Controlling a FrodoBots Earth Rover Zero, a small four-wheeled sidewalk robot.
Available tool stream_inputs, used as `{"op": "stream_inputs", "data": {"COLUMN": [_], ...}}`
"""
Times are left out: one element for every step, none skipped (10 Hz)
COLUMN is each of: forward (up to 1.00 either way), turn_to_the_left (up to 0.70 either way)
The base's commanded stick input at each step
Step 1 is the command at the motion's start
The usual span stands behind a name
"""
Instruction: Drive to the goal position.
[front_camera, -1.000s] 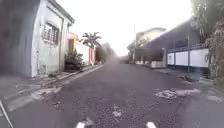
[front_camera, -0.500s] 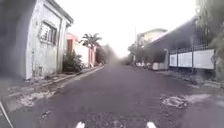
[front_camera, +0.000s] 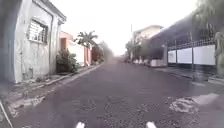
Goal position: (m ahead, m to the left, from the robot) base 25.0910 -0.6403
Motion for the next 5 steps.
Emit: {"op": "stream_inputs", "data": {"forward": [0.70,0.70,0.70,0.70,0.70], "turn_to_the_left": [0.00,0.00,0.00,0.00,0.00]}}
